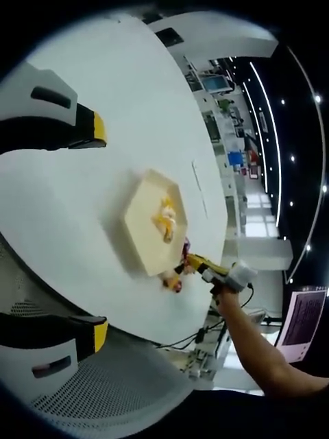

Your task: Place the target food into the container with the food tongs after gripping and lifting it, then release it inside without dropping or visibly crushing the food.

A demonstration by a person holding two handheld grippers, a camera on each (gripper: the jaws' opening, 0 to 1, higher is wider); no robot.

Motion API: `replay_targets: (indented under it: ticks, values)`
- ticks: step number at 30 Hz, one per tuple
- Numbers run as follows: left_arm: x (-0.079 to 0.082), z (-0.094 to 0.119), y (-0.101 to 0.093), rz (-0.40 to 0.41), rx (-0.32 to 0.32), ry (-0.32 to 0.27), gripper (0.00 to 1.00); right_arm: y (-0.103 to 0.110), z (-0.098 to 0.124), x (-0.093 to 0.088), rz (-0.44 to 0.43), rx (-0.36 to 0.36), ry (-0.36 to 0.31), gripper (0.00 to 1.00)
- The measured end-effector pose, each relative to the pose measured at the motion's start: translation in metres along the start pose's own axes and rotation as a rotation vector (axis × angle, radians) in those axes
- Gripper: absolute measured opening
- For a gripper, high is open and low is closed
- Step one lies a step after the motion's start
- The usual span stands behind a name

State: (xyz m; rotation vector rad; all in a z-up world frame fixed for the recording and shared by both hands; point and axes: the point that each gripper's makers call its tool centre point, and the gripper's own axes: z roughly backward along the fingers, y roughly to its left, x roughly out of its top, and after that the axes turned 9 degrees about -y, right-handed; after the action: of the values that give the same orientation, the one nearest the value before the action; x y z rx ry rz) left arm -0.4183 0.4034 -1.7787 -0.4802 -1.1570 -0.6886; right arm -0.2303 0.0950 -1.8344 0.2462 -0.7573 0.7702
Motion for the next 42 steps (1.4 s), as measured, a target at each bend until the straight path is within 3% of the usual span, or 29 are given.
replay_targets:
  ticks: [9, 18, 21, 24, 26, 42]
  values:
    - [-0.003, 0.000, -0.002, -0.008, -0.010, 0.016, 0.97, 0.003, 0.000, -0.004, -0.041, 0.006, 0.022, 0.20]
    - [-0.004, 0.000, -0.001, -0.009, -0.011, 0.017, 0.96, 0.001, 0.008, -0.001, -0.046, -0.011, 0.014, 0.20]
    - [-0.010, 0.000, 0.000, -0.038, -0.008, 0.054, 0.94, 0.000, 0.011, -0.001, -0.036, -0.005, 0.018, 0.20]
    - [-0.003, 0.000, -0.001, -0.012, -0.011, 0.014, 0.97, -0.004, 0.015, 0.002, -0.035, -0.012, 0.013, 0.20]
    - [-0.003, -0.001, -0.003, 0.015, -0.017, 0.014, 0.99, -0.008, 0.018, 0.005, -0.039, -0.016, 0.007, 0.21]
    - [-0.005, -0.001, 0.000, 0.008, -0.005, 0.020, 0.99, -0.003, 0.023, 0.019, -0.026, -0.010, -0.011, 0.21]
